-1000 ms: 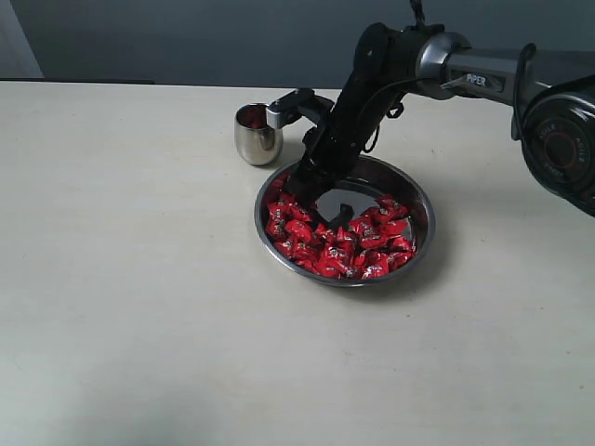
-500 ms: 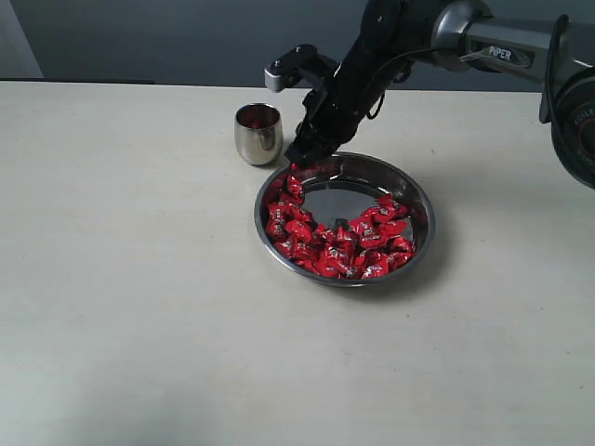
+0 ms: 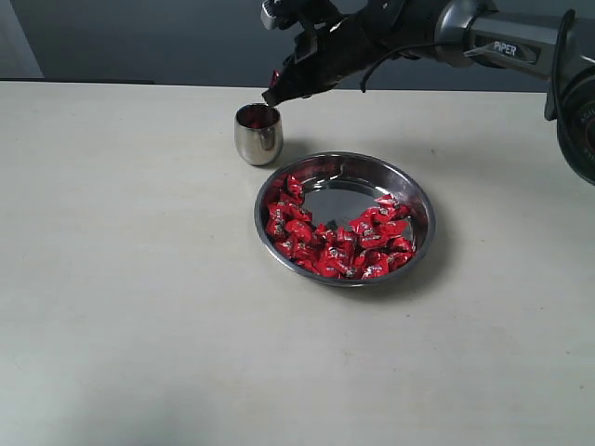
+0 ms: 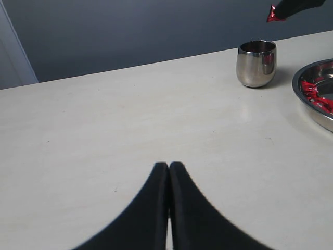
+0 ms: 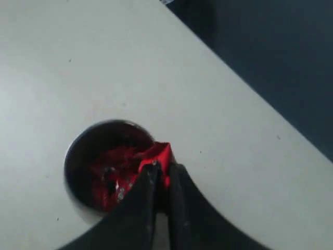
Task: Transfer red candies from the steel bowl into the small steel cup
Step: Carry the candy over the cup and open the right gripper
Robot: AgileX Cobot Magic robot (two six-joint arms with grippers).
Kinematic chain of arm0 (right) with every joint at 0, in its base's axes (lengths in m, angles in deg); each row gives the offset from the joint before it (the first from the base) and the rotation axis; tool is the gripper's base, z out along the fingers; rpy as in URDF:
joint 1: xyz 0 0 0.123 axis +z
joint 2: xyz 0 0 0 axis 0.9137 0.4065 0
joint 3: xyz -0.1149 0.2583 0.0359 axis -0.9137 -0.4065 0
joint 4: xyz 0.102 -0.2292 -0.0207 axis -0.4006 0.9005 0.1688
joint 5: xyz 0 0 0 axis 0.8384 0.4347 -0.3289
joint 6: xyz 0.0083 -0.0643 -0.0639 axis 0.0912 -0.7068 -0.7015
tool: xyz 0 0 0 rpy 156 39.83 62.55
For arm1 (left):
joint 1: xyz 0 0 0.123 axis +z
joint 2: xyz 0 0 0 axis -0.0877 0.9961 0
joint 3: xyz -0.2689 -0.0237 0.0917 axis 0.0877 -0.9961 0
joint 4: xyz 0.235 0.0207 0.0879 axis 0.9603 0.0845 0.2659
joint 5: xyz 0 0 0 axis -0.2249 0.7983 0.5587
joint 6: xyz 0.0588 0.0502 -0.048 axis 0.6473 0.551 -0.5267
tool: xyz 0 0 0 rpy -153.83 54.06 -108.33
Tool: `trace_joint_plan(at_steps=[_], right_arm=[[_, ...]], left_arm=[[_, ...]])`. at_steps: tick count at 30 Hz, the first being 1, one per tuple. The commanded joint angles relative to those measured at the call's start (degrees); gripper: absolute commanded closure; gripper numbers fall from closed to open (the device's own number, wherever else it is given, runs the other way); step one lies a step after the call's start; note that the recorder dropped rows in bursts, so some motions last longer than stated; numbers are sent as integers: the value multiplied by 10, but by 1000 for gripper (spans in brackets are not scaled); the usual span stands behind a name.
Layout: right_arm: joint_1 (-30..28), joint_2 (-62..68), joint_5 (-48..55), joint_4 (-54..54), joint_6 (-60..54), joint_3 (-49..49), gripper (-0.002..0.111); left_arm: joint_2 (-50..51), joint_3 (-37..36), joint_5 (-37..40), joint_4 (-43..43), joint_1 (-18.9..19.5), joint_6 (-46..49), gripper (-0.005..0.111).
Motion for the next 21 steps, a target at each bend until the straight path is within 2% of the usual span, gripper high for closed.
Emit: trace_joint_plan(at_steps=[1,5,8,15,21], right_arm=[[-1,0,-20,-63,-61,2,105],[-1,14,18,-123,-138,6,105],[-1,23,18,-126,-140,6,104],[-1,26,30,-125,-147,7,78],[-1,26,30,-125,-147,7,77]], left_arm=[[-2,1,-4,0,-6,-3,106],[-2,1,-4,0,-6,-3,106],[-2,1,-4,0,-6,-3,106],[-2,1,-4,0,-6,-3,106],[-2,1,-4,0,-6,-3,106]])
